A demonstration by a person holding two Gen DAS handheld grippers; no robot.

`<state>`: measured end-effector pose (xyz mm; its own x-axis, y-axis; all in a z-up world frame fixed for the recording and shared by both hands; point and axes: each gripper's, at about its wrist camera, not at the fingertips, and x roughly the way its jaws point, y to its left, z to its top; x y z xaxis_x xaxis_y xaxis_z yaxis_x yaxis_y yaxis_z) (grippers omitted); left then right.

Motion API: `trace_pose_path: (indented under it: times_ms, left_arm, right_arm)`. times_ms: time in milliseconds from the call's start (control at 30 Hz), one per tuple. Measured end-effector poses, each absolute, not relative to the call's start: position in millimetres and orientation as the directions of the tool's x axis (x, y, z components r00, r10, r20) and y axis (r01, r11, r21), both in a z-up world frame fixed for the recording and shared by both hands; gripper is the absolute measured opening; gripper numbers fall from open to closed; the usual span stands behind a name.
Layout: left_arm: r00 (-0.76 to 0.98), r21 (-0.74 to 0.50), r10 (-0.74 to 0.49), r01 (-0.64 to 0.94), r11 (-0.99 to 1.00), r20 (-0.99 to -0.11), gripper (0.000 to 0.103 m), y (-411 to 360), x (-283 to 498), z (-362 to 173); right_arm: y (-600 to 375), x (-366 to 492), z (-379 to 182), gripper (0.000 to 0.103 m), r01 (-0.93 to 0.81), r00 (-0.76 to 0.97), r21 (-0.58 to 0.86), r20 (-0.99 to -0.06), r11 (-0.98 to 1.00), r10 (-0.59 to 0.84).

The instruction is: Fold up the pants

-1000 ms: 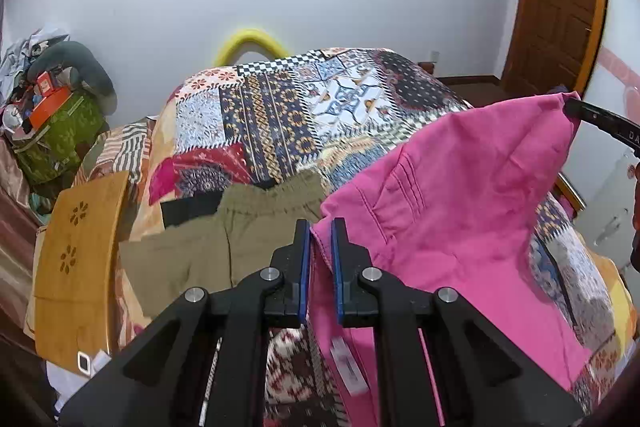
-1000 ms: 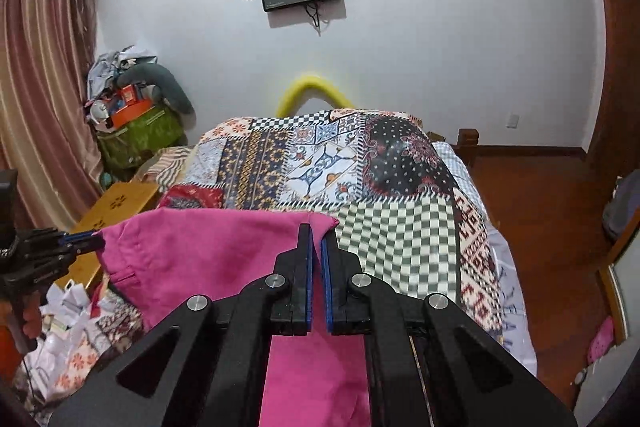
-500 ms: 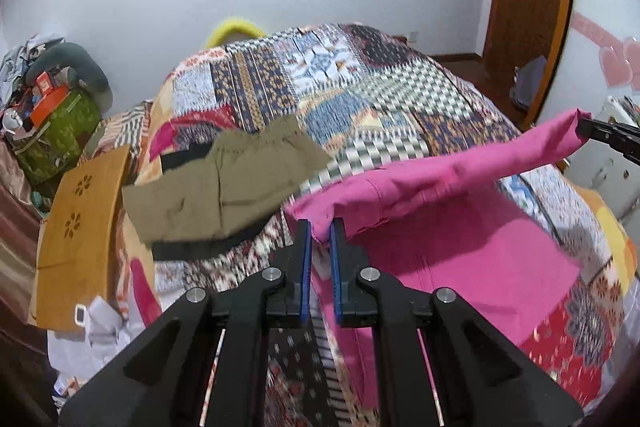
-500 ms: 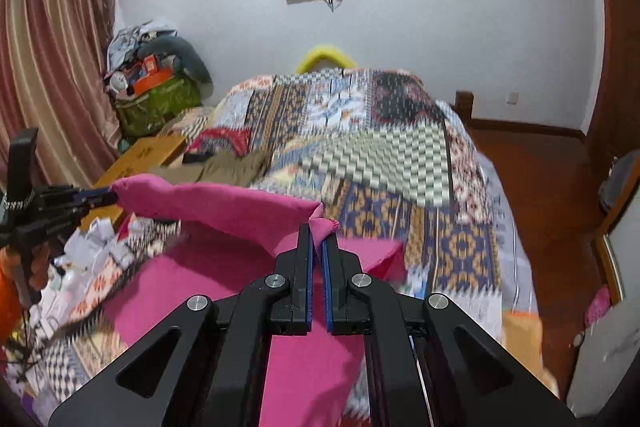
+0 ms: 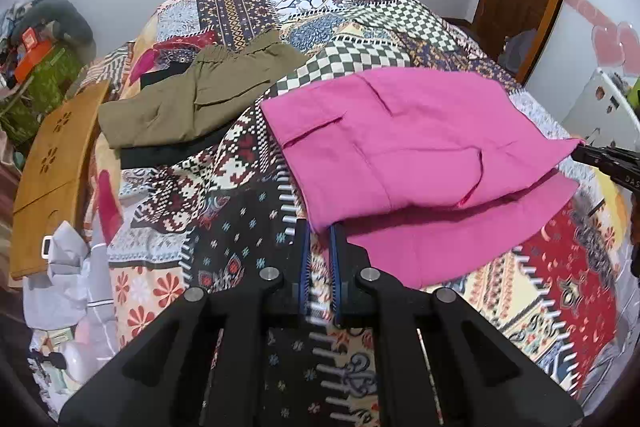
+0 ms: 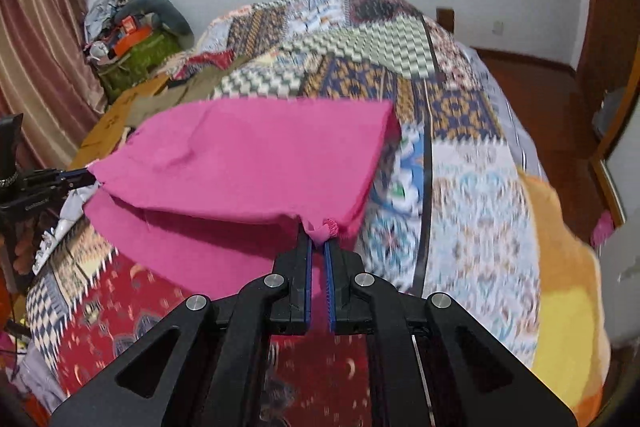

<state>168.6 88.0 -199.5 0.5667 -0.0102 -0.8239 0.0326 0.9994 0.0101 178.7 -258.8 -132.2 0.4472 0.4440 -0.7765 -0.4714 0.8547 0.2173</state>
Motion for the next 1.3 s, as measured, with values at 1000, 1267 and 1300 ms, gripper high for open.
trace_pose_path:
  times_ms: [1000,1267,1300]
  left_arm:
    - [0.525,0.181,0.035,0.23,0.956,-0.85,0.076,17,200,-206]
    - [0.552,0.091,-0.048,0.222,0.971,-0.833,0.076,21,215,-184]
    - [0.553,0.082,-0.055,0.221,0.972,-0.831,0.076,21,216,-182]
  right_arm:
    - [-179,154,-119,0.063,-0.67,0.365,0.152,-0.785,0.726,0.501]
    - [-149,164,-130,0.063,-0.72,0.317,0.154,-0.794,0.676,0.518]
    - [-147,165,-130,0.063,-0.723,0.316,0.154,-0.793,0.673,0.521]
